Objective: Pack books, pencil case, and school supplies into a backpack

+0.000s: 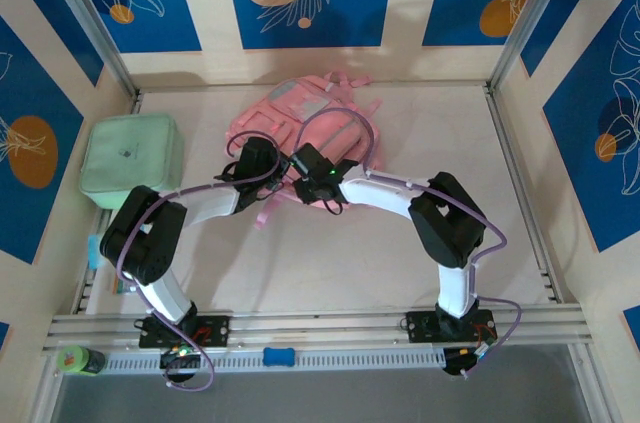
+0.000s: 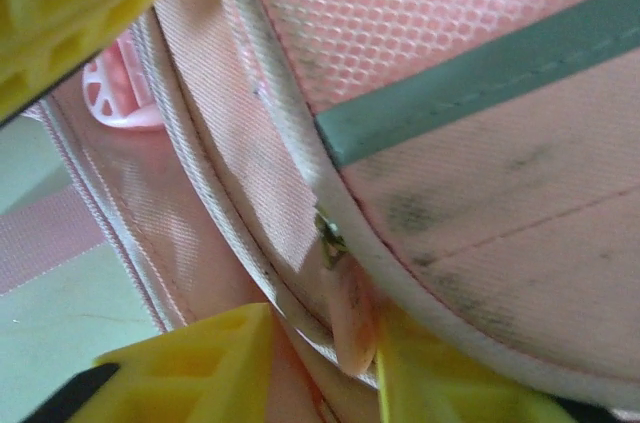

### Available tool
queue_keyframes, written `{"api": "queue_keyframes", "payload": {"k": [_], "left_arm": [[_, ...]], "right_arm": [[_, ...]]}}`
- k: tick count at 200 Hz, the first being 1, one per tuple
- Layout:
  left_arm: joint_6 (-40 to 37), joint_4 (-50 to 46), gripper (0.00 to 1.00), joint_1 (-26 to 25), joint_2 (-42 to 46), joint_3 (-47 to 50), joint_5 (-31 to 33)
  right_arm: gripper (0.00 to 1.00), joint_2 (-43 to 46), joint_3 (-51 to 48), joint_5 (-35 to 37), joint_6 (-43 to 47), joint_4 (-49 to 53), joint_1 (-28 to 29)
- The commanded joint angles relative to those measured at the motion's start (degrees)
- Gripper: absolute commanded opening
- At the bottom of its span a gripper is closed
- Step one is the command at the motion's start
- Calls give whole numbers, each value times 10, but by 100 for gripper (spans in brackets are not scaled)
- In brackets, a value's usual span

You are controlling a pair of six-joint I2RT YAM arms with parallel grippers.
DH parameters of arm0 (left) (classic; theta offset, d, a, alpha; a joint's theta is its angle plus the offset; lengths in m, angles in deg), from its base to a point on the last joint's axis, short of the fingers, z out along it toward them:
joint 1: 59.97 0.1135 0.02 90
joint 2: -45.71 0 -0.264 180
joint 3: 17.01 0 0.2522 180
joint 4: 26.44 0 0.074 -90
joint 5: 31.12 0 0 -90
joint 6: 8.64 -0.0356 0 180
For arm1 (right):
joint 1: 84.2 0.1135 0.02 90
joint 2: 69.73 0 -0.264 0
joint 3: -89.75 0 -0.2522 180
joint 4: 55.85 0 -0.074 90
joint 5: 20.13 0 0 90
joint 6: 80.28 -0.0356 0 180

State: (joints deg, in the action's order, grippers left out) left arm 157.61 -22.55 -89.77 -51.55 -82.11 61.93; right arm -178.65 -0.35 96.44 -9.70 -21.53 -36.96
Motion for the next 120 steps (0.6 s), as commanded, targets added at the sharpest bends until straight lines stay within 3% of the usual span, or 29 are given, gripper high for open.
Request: {"api": "queue_keyframes", "payload": {"k": [1,47,73,97,120], "left_arm": [[-1,15,0,-5,3,-18,-31],[-5,-10,0,-5,15,-12,-16],[-17,-43,0,-1,29,-7,5],[-43,-102,0,9,44,-21,-2],[-66,-130,0,14,58,-16,15]], "right_arm": [[25,-3,22,18,3,-40,-5],[0,10,12,41,5,-29,0],[0,40,2,45,-19,26,7],[0,65,0,43,-116,150,5],[0,112,-47,36,-154,164,-15]]}}
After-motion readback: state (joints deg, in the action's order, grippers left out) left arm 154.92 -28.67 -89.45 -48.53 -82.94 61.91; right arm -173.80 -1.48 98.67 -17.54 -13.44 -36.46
